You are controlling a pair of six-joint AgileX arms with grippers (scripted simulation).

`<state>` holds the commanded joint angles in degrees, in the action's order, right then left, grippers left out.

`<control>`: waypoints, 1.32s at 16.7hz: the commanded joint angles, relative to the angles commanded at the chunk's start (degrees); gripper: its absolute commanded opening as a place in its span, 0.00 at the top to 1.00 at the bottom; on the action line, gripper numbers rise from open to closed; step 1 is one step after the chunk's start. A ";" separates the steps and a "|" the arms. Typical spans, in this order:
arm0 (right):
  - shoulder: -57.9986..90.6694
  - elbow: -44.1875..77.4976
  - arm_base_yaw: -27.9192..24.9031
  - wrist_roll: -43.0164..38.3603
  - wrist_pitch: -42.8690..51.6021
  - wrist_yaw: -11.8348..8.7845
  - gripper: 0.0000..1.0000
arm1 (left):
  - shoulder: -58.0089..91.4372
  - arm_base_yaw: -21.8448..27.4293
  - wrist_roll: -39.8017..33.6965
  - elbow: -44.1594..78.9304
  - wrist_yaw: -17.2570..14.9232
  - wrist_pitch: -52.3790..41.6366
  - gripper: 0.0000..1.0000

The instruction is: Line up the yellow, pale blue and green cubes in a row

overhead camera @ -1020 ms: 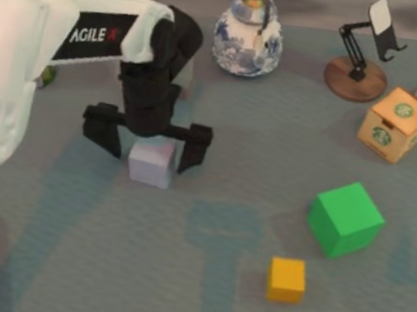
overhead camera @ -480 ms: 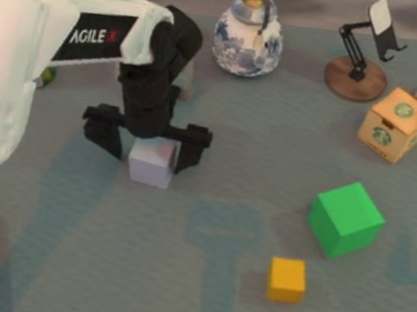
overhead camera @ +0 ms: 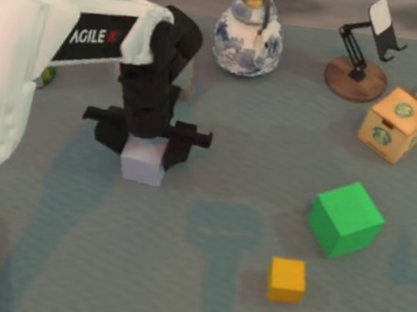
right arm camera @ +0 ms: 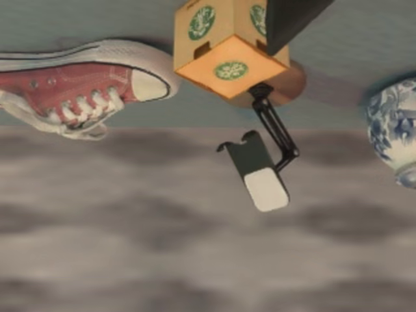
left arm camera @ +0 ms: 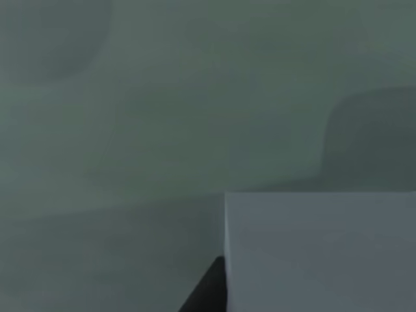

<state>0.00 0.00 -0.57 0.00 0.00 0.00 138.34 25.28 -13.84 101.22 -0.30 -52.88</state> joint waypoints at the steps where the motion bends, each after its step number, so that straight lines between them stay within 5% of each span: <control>1: 0.00 0.00 0.00 0.00 0.00 0.00 0.00 | 0.00 0.00 0.00 0.00 0.00 0.00 0.98; 11: 0.00 0.00 0.00 0.00 0.00 0.00 0.00 | -1.12 -0.10 0.19 0.39 0.24 -0.54 1.00; 22: 0.00 0.00 0.00 0.00 0.00 0.00 0.00 | -5.60 -0.90 0.15 8.27 0.32 -13.11 1.00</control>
<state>0.00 0.00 -0.57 0.00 0.00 0.00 132.74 24.38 -13.68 109.49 0.01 -65.99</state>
